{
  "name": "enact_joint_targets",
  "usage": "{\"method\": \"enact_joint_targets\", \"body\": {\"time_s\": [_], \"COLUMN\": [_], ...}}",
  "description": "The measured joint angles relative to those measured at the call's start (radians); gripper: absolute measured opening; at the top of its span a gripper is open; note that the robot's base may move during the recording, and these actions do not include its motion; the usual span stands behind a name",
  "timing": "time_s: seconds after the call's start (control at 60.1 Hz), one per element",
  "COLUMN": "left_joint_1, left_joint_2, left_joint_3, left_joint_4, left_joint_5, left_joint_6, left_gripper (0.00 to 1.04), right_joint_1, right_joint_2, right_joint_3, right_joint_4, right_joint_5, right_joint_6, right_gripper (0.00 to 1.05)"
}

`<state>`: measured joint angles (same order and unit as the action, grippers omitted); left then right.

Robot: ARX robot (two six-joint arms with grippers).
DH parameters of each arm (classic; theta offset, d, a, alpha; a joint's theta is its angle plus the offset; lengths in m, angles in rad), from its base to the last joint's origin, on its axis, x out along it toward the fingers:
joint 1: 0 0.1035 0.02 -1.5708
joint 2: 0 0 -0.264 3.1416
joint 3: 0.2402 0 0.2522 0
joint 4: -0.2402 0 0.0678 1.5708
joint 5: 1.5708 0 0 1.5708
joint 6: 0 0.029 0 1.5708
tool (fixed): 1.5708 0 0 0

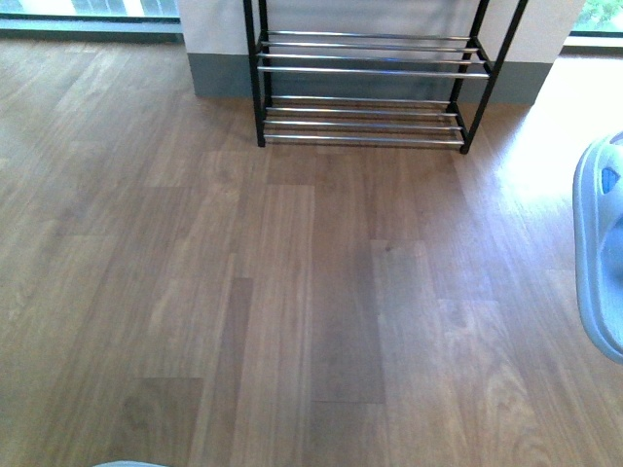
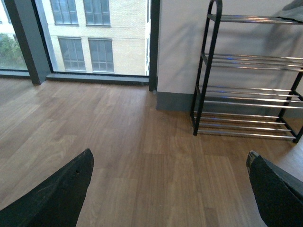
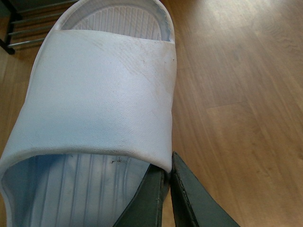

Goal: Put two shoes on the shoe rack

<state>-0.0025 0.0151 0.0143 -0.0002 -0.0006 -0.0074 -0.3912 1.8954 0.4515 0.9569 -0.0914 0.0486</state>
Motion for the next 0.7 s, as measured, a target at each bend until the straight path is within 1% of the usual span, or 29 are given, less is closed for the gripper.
{"method": "enact_joint_targets", "body": {"time_s": [0.266,0.416,0.449,0.466,0.483,0.499,0.516,0.532,0.549,0.566,0.616,0.632,0.699], "left_joint_1": [0.000,0.000,-0.002,-0.014,-0.025,-0.052,-0.068,-0.113,-0.142,-0.156,-0.261,-0.278,-0.360], "left_joint_2": [0.000,0.000,0.005,0.024,0.030,0.074,0.098,0.185,0.245,0.274,0.452,0.481,0.658], "left_joint_3": [0.000,0.000,0.002,0.016,0.022,0.055,0.069,0.113,0.138,0.147,0.203,0.213,0.273], "left_joint_4": [0.000,0.000,-0.006,-0.050,-0.065,-0.147,-0.176,-0.248,-0.269,-0.272,-0.241,-0.223,-0.144], "left_joint_5": [0.003,0.002,-0.011,-0.061,-0.076,-0.154,-0.184,-0.284,-0.340,-0.363,-0.476,-0.501,-0.557], "left_joint_6": [0.000,0.000,-0.003,-0.031,-0.038,-0.080,-0.098,-0.162,-0.190,-0.222,-0.340,-0.372,-0.482], "left_gripper": [0.95,0.95,0.95,0.95,0.95,0.95,0.95,0.95,0.95,0.95,0.95,0.95,0.95], "right_joint_1": [-0.011,-0.008,-0.008,-0.008,-0.008,-0.008,-0.008,-0.008,-0.007,-0.007,-0.005,-0.005,-0.004], "right_joint_2": [0.000,0.000,0.000,0.000,0.000,0.000,0.000,0.000,0.000,0.000,0.000,0.000,0.000], "right_joint_3": [0.000,0.000,0.000,0.000,0.000,0.000,0.000,0.000,0.000,0.000,0.000,0.000,0.000], "right_joint_4": [-0.001,-0.001,-0.002,-0.002,-0.002,-0.002,-0.002,-0.002,-0.002,-0.002,-0.002,-0.002,-0.002], "right_joint_5": [0.015,0.006,0.006,0.006,0.006,0.005,0.005,0.005,0.005,0.005,0.004,0.004,0.004], "right_joint_6": [0.000,0.000,0.000,0.000,0.000,0.000,0.000,0.000,0.000,0.000,0.000,0.000,0.000], "right_gripper": [0.01,0.01,0.01,0.01,0.01,0.01,0.01,0.01,0.01,0.01,0.01,0.01,0.01]}}
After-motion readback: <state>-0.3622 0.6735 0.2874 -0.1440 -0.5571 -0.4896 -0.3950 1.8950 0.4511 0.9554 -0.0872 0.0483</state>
